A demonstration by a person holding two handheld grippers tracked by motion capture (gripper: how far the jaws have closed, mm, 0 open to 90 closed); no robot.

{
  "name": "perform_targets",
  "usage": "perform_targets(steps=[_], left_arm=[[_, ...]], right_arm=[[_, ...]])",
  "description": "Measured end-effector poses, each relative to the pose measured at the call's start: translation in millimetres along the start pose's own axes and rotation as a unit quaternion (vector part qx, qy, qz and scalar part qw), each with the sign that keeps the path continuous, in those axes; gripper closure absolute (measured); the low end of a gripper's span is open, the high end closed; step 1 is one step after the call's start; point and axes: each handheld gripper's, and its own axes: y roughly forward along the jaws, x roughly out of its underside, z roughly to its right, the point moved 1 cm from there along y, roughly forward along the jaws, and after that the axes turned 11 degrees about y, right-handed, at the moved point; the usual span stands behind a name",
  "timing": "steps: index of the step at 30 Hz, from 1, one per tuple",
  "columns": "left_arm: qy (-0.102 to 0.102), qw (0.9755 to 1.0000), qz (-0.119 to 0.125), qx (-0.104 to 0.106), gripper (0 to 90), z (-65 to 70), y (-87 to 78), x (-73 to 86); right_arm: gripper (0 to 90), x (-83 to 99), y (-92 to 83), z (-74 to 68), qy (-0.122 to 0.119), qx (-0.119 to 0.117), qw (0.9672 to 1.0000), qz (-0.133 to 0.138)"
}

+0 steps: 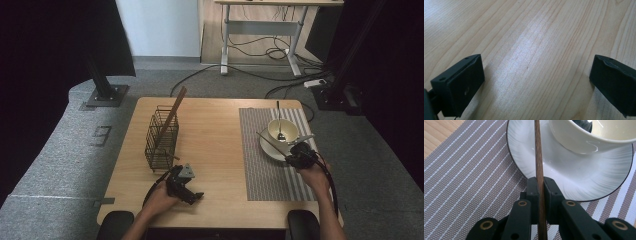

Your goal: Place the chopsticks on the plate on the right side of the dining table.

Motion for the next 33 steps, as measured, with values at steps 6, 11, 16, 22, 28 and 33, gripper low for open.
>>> perform_targets(steps=[6,11,16,22,28,33], left_arm=[[0.000,1.0000,0.000,0.000,0.0,0.0,0.0,0.0],[0.000,1.0000,0.000,0.000,0.0,0.0,0.0,0.0],[0.000,1.0000,0.000,0.000,0.0,0.0,0.0,0.0],[0.000,1.0000,0.000,0.000,0.0,0.0,0.0,0.0],[0.000,1.0000,0.000,0.000,0.0,0.0,0.0,0.0],[0.000,1.0000,0.000,0.000,0.0,0.0,0.0,0.0]], right_arm=[[82.8,-0.9,5.8,7.5,0.012,0.001,0.9999,-0.007],[81.6,-0.3,8.4,12.6,0.017,0.000,0.9998,-0.006],[79.8,0.5,10.0,18.1,0.024,-0.002,0.9997,-0.001],[77.1,0.4,10.3,22.9,0.029,0.002,0.9996,0.006],[74.8,0.0,13.1,23.6,0.030,0.012,0.9995,0.008],[69.6,-0.1,11.6,23.4,0.033,0.019,0.9992,0.016]])
